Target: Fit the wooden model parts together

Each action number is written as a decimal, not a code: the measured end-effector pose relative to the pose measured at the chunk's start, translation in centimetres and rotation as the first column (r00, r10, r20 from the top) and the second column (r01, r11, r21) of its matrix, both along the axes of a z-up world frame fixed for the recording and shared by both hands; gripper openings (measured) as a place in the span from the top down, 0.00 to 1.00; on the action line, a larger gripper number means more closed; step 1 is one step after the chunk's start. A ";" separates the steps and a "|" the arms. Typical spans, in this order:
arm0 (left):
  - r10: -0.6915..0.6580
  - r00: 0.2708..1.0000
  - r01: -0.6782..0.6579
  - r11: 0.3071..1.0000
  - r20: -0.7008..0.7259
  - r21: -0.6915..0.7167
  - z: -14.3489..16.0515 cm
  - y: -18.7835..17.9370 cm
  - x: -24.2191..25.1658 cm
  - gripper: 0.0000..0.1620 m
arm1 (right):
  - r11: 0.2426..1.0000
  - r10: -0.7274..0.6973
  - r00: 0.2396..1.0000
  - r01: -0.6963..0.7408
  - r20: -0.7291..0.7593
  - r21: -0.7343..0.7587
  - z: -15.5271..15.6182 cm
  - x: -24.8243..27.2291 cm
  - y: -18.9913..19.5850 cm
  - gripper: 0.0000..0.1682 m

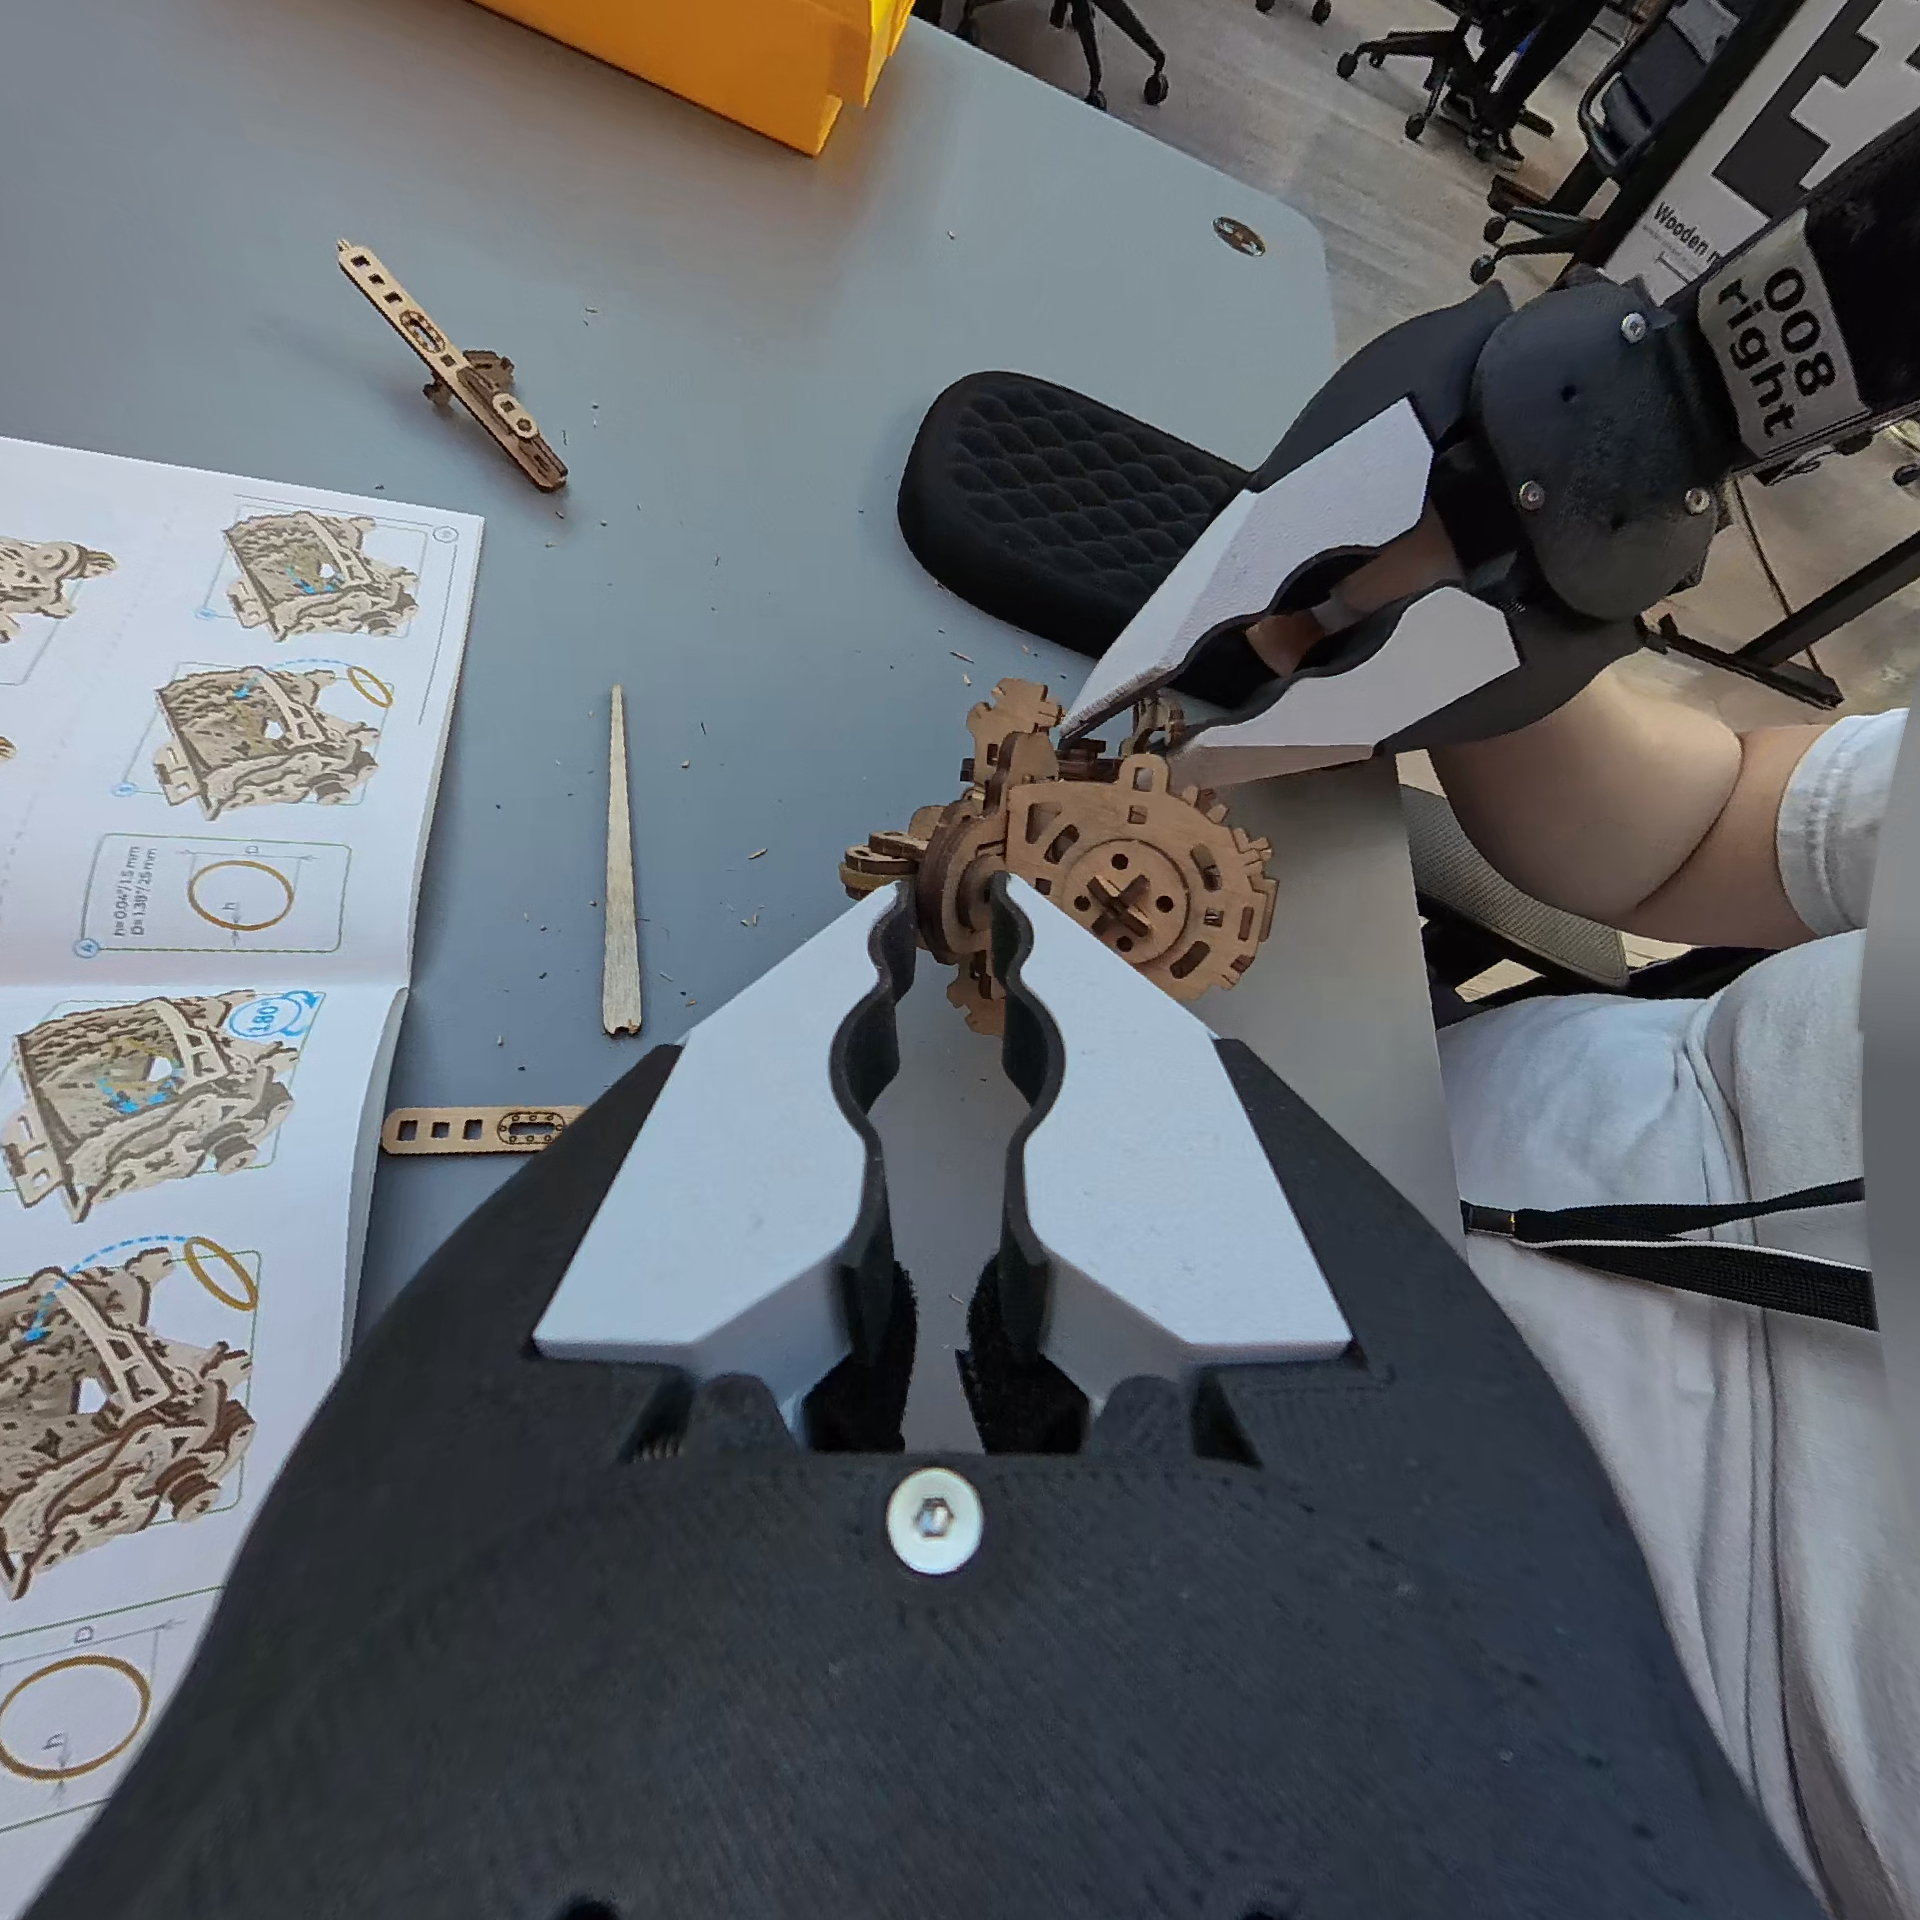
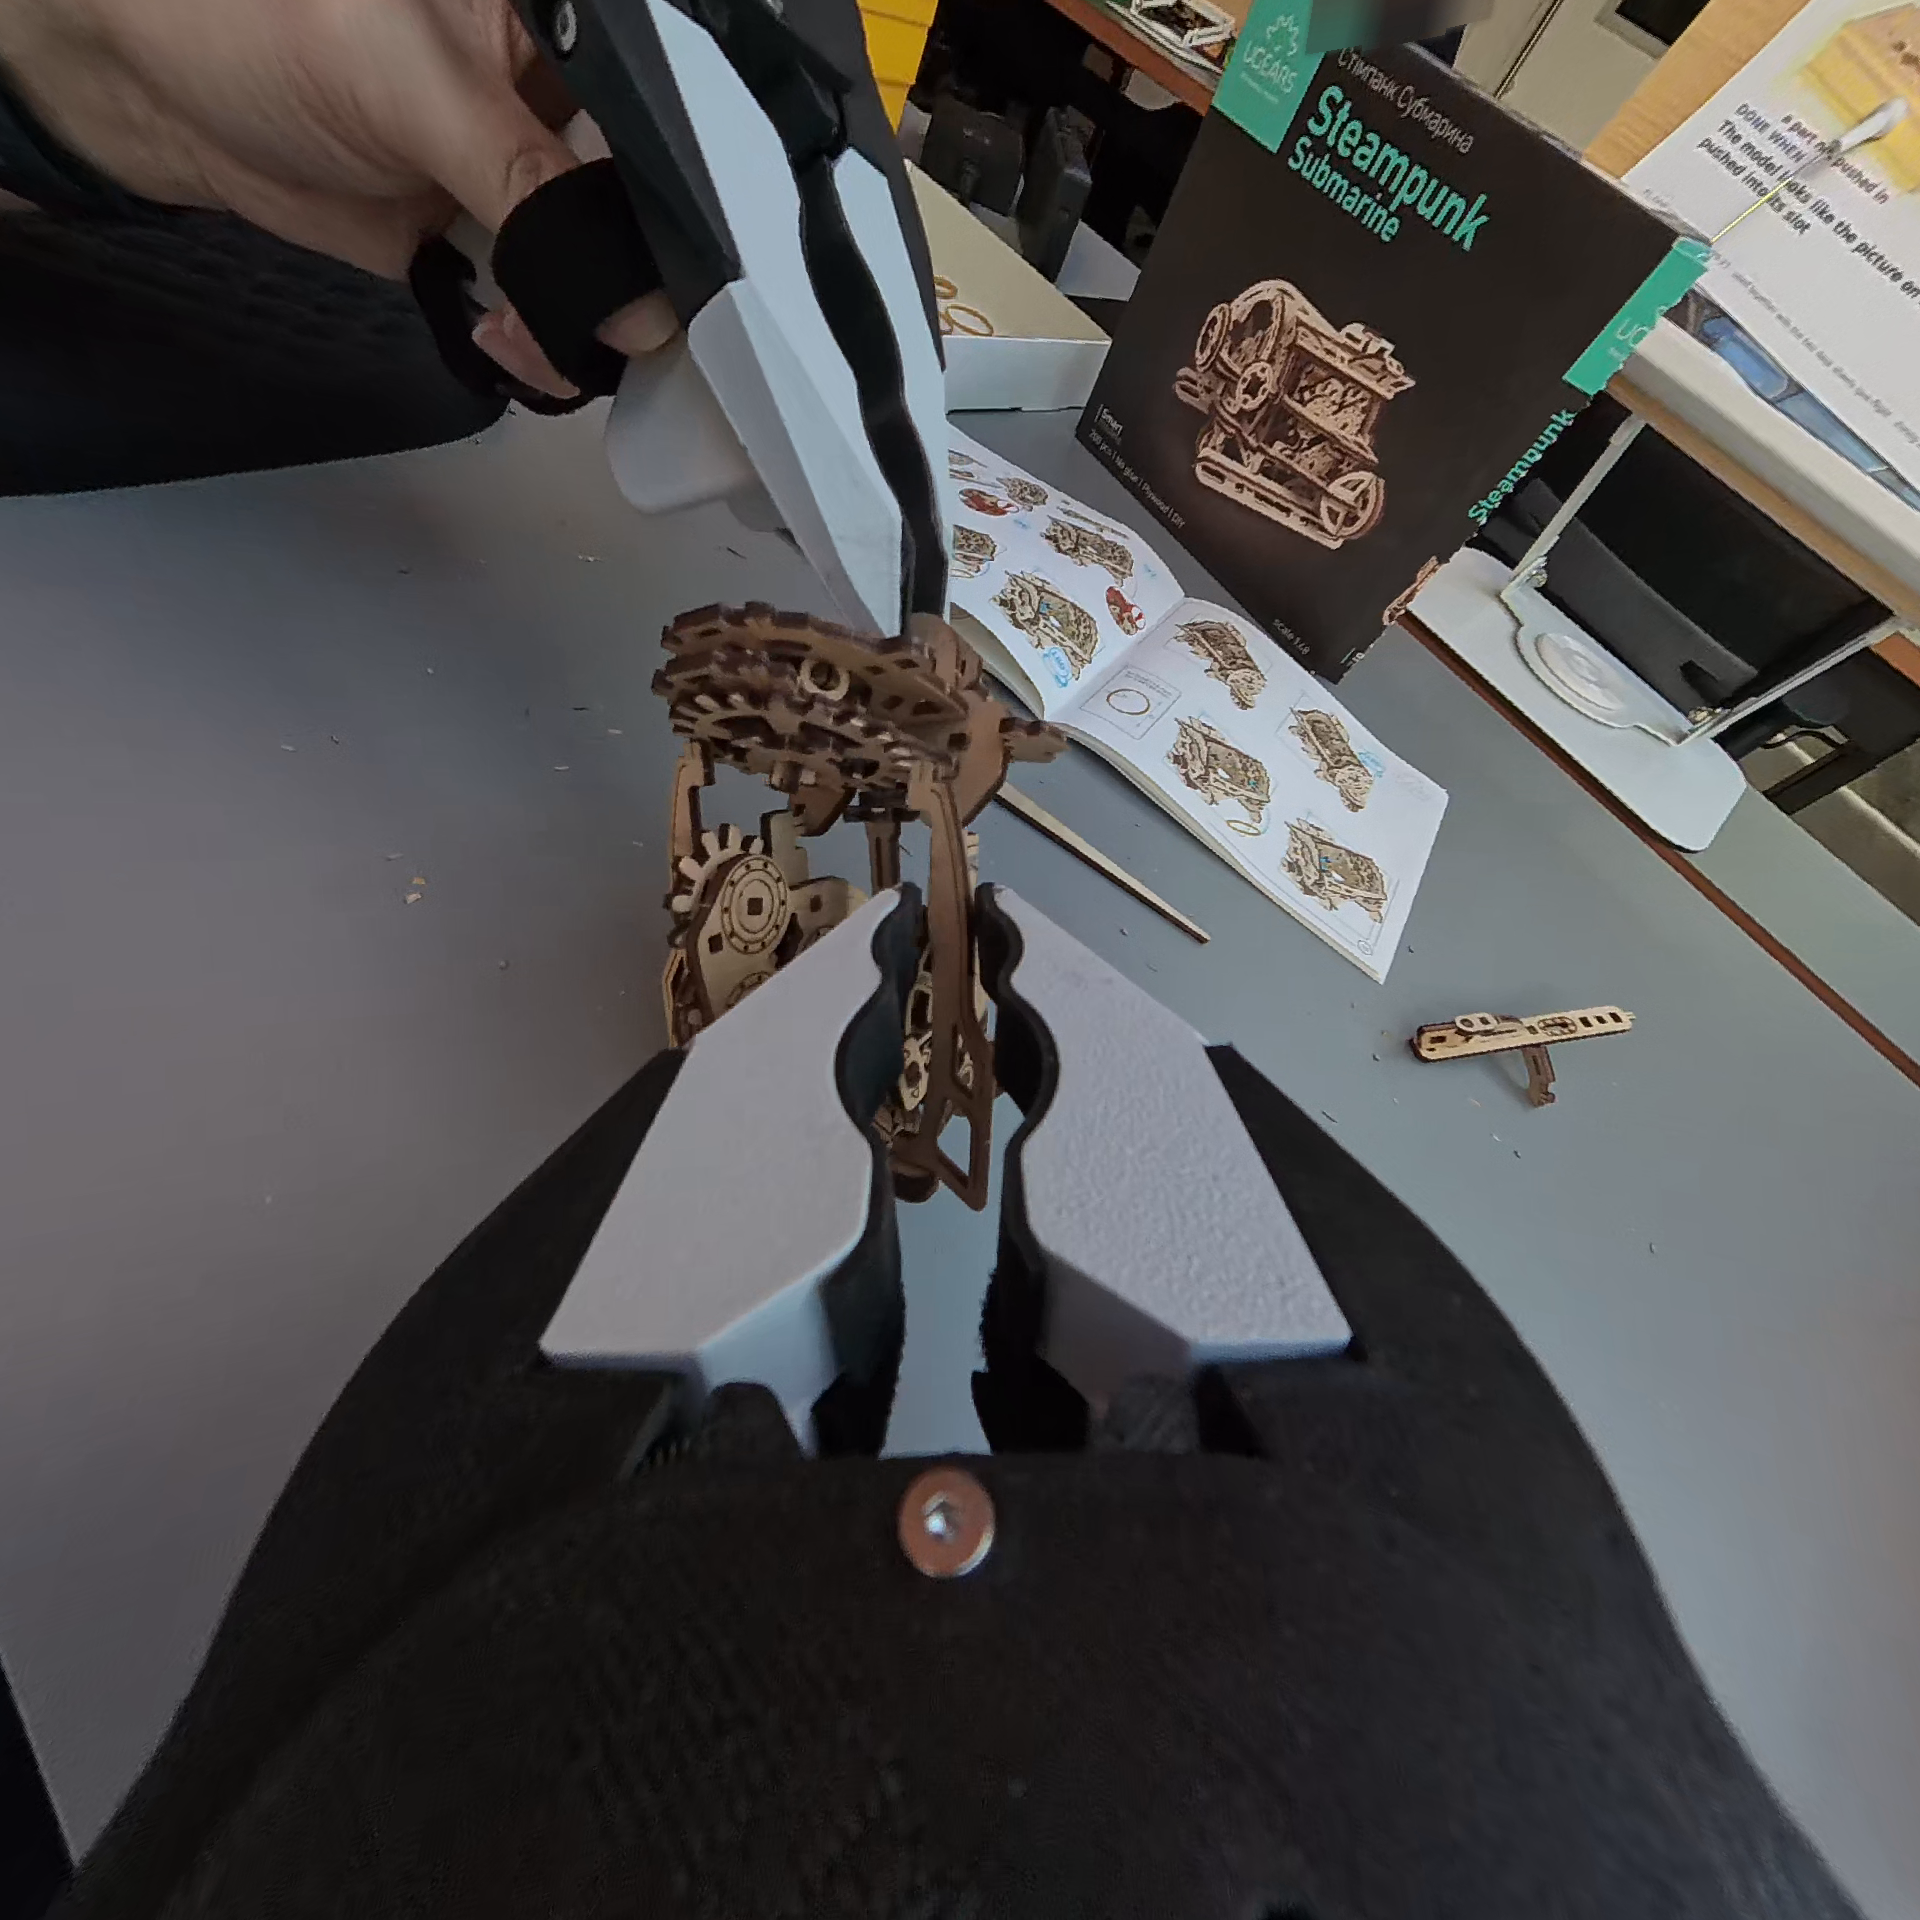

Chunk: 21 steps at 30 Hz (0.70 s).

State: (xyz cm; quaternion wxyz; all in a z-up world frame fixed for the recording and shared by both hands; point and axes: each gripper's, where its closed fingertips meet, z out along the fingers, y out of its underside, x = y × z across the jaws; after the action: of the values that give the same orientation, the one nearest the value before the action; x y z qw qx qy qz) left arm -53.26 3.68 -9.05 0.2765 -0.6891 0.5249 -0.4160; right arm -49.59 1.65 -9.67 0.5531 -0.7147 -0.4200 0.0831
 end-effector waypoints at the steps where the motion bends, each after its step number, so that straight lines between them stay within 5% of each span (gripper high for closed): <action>1: 0.002 1.000 -0.002 1.000 -0.001 0.000 0.0 0.0 0.0 0.93 | 1.000 -0.007 1.000 0.007 -0.006 0.001 0.1 0.0 0.1 0.95; 21: 0.108 0.992 -0.104 0.992 -0.069 0.066 0.0 0.1 -0.2 0.93 | 0.999 -0.029 0.992 0.025 -0.126 -0.039 0.2 0.3 0.5 0.96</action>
State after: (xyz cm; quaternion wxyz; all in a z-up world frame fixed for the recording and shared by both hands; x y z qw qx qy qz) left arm -53.41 3.79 -9.06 0.3003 -0.7218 0.5100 -0.3588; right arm -49.32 2.11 -9.48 0.5662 -0.7238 -0.3728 0.1285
